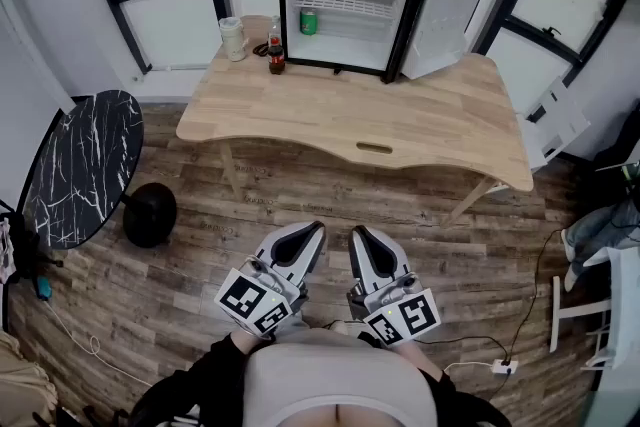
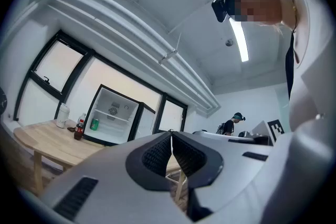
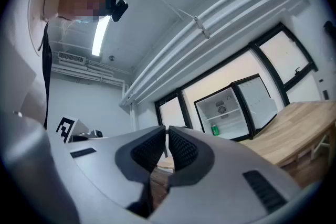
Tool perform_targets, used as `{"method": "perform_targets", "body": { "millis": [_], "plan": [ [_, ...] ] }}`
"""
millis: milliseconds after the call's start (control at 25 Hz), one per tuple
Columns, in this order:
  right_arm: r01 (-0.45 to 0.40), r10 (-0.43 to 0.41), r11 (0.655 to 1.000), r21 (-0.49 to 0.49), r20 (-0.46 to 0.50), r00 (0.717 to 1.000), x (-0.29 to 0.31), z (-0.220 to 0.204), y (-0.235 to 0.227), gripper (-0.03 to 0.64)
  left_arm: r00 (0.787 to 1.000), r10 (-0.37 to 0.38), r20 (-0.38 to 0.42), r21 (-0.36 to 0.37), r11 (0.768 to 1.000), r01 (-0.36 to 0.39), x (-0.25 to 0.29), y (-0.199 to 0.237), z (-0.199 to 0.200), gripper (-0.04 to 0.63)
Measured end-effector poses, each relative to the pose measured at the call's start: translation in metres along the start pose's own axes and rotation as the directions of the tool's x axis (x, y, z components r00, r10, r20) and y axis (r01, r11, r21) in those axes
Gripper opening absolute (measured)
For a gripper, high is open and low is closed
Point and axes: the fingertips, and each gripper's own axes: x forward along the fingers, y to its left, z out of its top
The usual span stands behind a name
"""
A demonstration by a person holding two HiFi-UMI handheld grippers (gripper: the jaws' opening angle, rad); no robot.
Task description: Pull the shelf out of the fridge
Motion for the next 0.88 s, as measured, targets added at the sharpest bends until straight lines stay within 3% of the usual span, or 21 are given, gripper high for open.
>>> {"method": "perform_targets", "body": {
  "millis": [880],
  "plan": [
    [0.033,-0.033,0.998,0.046,-0.004,0.999,0.007,-0.011,0.007,0.040,1.000,-0.014,-0.012,-0.027,1.000,0.014,-0.012,0.011,-0.001,0.012]
  ]
}}
